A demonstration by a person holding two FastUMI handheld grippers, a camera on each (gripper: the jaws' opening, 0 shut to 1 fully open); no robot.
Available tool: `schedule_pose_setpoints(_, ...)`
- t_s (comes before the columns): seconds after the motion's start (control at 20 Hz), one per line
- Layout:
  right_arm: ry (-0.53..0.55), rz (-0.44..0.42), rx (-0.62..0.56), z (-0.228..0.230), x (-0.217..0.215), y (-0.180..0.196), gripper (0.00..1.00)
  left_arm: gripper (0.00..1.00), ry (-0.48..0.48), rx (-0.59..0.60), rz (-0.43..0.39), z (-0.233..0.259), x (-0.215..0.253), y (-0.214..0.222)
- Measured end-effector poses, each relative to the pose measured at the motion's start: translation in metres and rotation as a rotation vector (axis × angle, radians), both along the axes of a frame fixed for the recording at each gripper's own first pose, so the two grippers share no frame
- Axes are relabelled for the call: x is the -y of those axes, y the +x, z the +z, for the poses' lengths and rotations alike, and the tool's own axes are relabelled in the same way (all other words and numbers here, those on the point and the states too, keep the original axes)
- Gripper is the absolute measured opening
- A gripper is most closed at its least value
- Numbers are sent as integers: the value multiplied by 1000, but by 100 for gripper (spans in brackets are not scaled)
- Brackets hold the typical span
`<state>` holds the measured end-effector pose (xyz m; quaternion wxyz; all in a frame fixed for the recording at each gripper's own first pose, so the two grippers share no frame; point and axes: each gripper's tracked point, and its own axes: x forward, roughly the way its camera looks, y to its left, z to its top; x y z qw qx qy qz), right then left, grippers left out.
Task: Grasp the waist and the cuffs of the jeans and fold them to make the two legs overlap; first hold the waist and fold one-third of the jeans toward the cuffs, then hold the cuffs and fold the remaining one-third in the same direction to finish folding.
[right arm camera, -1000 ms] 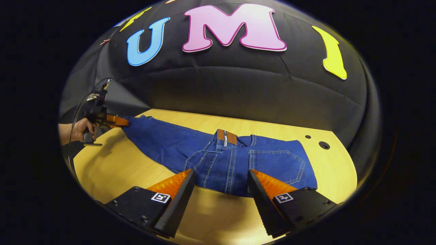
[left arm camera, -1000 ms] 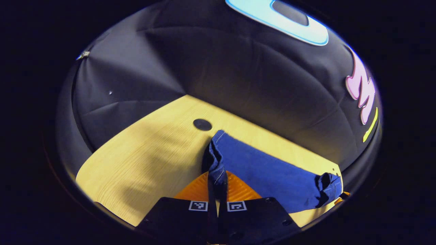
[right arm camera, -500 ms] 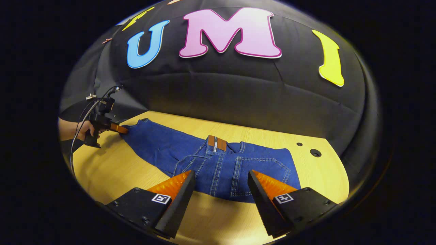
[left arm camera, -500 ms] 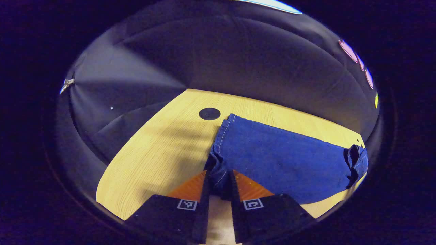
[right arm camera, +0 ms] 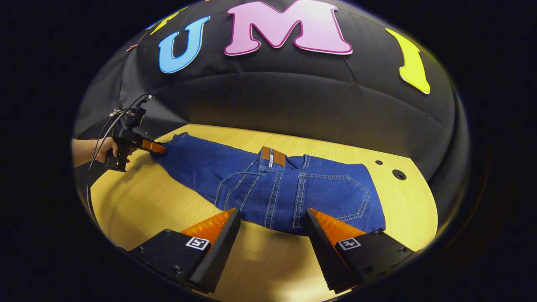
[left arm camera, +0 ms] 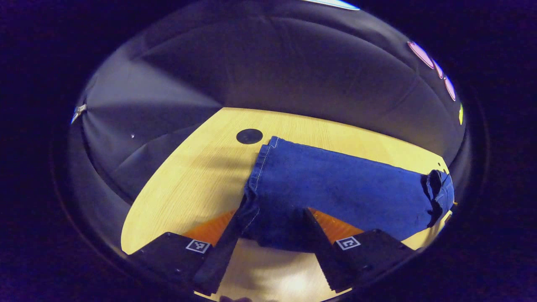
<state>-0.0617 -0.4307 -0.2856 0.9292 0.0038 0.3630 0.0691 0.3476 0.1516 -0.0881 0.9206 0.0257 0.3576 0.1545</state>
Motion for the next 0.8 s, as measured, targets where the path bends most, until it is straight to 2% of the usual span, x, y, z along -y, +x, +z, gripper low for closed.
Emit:
schedule_pose_setpoints(0.05,0,-1,-12,-4,2,-2,94,96,-55,-5,12,-3,1,-6)
schedule_pose_setpoints(0.1,-5,-5,-25,-7,5,-4,94,100,-104,39,45,-2,1,-1)
schedule_pose_setpoints(0.2,-5,-18,-38,-13,10,-7,94,99,-113,16,42,0,3,0)
schedule_pose_setpoints(0.3,1,-28,-47,-18,12,-8,94,93,-136,8,-9,6,15,5)
schedule_pose_setpoints(0.35,-2,-31,-49,-19,13,-7,94,71,-156,16,-21,10,23,1)
schedule_pose_setpoints(0.45,-8,-35,-49,-20,15,-7,93,29,-136,16,-35,13,29,4)
schedule_pose_setpoints(0.5,-8,-36,-44,-20,15,-7,94,24,-133,28,-28,17,31,3)
schedule_pose_setpoints(0.55,-8,-35,-41,-19,16,-8,94,12,-131,42,-23,17,31,6)
schedule_pose_setpoints(0.6,-12,-39,-45,-20,19,-9,95,8,-157,54,-32,17,33,9)
schedule_pose_setpoints(0.7,-11,-58,-36,-14,26,-8,95,6,-293,107,-52,18,53,17)
schedule_pose_setpoints(0.75,-13,-69,-24,-8,32,-5,95,6,-327,127,-39,23,64,17)
schedule_pose_setpoints(0.8,-16,-80,-5,-2,38,-2,95,6,-312,163,-25,34,66,17)
